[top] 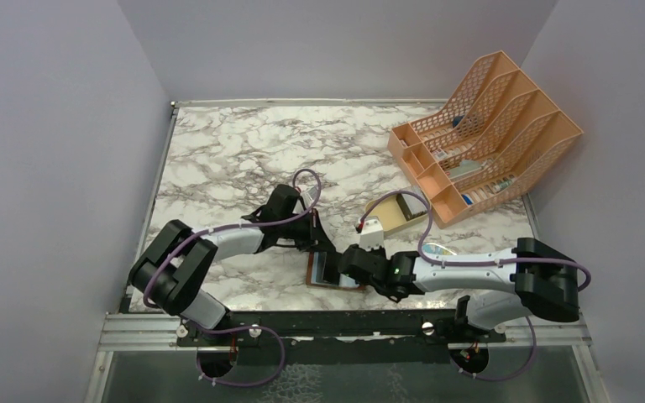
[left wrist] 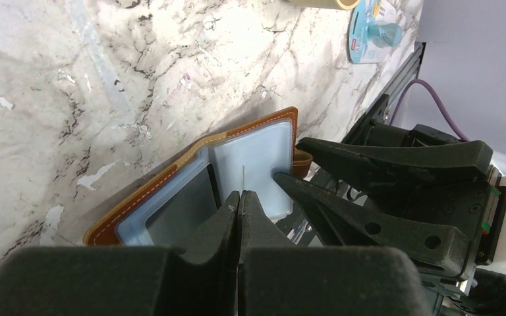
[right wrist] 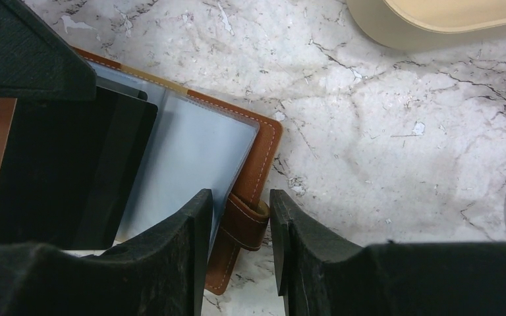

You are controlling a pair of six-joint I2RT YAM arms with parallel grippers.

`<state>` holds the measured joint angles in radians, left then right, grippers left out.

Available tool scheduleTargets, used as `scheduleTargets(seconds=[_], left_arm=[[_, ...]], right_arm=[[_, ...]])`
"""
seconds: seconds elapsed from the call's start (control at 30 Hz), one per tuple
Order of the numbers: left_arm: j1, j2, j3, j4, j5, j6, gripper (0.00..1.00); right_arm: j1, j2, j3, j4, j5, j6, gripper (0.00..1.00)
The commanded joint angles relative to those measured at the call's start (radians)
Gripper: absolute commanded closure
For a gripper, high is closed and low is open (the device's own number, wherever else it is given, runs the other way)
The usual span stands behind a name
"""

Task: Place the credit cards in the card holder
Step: Insert the credit card into the card holder.

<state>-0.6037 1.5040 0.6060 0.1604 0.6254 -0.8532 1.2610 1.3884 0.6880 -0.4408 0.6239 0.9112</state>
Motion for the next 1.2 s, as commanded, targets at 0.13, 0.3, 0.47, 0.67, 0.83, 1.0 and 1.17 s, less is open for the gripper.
scheduleTargets(seconds=[0.13,0.3,0.47,0.67,0.83,1.0,1.17], left_arm=[[0.001,0.048,0.044,-0.033,0.028,0.066,1.0],[0.001,0.07,0.052,-0.053,0.017,0.078,1.0],[0.001,0.082,0.052,-0.045,0.024,0.079,1.0],[0.001,0.102,0.044,-0.009,0.036,0.061,1.0],[0.001,0.103,0.031,0.032,0.036,0.048,1.0],[0.001,0.131,0.03,0.062,0.037,0.053,1.0],[0.001,0.142,0.028,0.061,0.021,0.057,1.0]], right_arm=[[-0.006,-0.018,-0.013,0.029,-0.013,-0.001,0.63],[-0.006,-0.02,-0.016,0.031,-0.009,-0.003,0.63],[-0.005,-0.018,-0.013,0.032,-0.006,-0.007,0.63],[-0.006,-0.009,-0.016,0.034,-0.009,-0.005,0.63],[-0.006,-0.007,-0.019,0.039,-0.011,-0.004,0.64],[-0.005,0.001,-0.017,0.042,-0.013,-0.004,0.64],[-0.005,-0.004,-0.019,0.038,-0.015,-0.003,0.64]])
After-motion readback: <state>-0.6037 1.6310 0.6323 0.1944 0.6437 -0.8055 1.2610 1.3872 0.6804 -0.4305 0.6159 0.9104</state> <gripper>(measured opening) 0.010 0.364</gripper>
